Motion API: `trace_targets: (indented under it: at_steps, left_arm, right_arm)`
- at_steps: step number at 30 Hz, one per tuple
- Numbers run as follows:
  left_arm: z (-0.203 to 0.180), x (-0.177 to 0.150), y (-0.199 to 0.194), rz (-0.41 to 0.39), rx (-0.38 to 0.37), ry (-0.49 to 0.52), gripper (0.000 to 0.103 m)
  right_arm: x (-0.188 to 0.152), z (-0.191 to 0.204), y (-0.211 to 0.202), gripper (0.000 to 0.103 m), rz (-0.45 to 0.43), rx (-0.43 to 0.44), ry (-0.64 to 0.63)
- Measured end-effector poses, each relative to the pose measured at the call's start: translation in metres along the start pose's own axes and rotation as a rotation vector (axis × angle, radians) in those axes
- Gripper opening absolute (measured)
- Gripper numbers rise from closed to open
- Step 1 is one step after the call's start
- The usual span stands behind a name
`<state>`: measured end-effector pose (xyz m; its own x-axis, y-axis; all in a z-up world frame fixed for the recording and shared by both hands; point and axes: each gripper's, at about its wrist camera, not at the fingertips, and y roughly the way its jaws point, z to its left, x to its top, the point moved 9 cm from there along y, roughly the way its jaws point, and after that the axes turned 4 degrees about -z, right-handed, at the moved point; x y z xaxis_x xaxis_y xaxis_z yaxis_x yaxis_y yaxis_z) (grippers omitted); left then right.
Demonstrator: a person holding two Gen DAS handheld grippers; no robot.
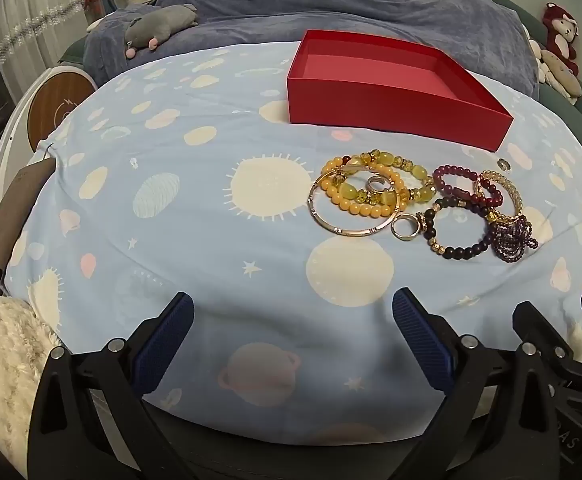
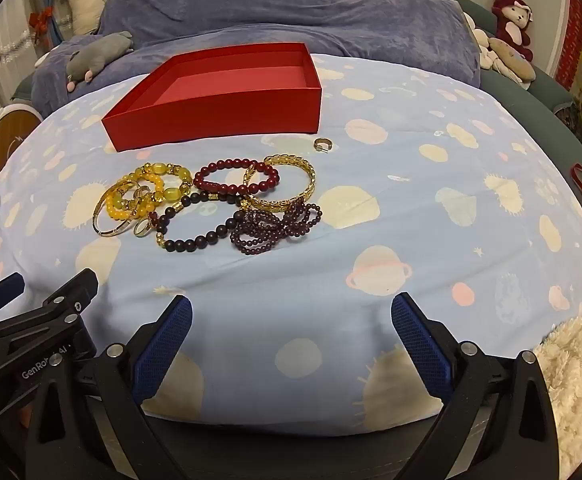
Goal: Organize jewelry
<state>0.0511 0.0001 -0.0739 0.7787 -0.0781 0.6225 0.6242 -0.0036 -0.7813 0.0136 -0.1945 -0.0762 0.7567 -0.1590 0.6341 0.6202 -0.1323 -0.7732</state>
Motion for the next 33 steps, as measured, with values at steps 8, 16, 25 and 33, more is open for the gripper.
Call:
trace_targets:
  at_steps: [8, 16, 25, 33]
  left_arm:
    - [0.0001, -0.0015, 0.0021, -0.004, 0.015, 0.002, 0.093]
    - [-0.0019, -0.0003, -0.0006, 0.0, 0.02, 0.021, 0.091]
    - [-0.0015, -0.0008, 0.0001, 0.002, 0.019, 0.019, 0.091]
    - [-0.0018, -0.001, 0.0, 0.001, 0.02, 0.02, 0.091]
  right_arm:
    - [-0.0004, -0.0019, -0.0004, 0.096, 0.002, 0.006, 0.007]
    - [0.0006, 0.0006, -0.0003, 0.096, 0.0, 0.0, -0.007]
    - [-0.0008, 0.0005, -0.0024, 0.096, -0.002, -0.002, -0.008]
    - [-0.0003, 0.0019, -0.0011, 0.096, -0.004, -0.005, -0.01]
